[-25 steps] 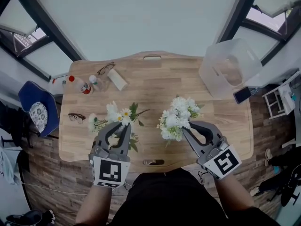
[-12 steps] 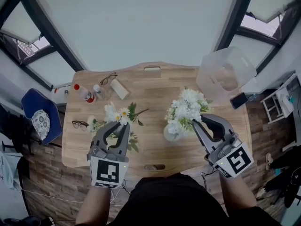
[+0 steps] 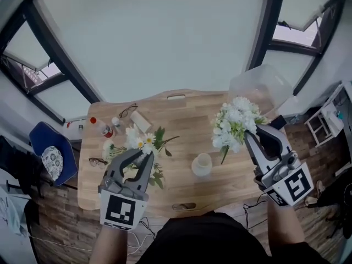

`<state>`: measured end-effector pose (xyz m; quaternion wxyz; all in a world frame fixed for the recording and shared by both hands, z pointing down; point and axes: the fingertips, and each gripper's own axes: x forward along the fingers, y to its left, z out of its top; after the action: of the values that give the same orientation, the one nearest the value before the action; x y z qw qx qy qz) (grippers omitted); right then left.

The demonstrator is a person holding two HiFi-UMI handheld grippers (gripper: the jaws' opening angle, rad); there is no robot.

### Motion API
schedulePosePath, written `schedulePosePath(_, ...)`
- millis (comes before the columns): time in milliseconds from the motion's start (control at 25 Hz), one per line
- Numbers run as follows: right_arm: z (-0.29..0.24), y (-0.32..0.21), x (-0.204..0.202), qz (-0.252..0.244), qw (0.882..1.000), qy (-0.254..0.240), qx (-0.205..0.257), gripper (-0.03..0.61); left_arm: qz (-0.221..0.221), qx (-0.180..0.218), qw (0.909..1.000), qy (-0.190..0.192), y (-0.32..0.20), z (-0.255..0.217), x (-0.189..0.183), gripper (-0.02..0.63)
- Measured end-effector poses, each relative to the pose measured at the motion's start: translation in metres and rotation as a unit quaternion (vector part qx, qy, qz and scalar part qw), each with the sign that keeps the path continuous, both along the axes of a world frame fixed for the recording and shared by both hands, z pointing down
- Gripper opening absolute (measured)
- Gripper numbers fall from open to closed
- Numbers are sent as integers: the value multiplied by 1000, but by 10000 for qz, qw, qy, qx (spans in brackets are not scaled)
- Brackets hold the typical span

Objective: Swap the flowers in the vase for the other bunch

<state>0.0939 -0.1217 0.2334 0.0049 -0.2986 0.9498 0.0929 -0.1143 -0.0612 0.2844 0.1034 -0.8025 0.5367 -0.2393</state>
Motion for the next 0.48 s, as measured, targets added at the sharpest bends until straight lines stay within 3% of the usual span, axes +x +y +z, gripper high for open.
schedulePosePath(160, -13, 1, 9, 156, 9997, 35, 159, 77, 364, 86, 9993, -54, 9, -26, 11, 48)
schedulePosePath(480, -17, 4, 30, 331, 9988, -362, -90, 78, 733, 185, 9969, -210, 19, -40, 30, 48)
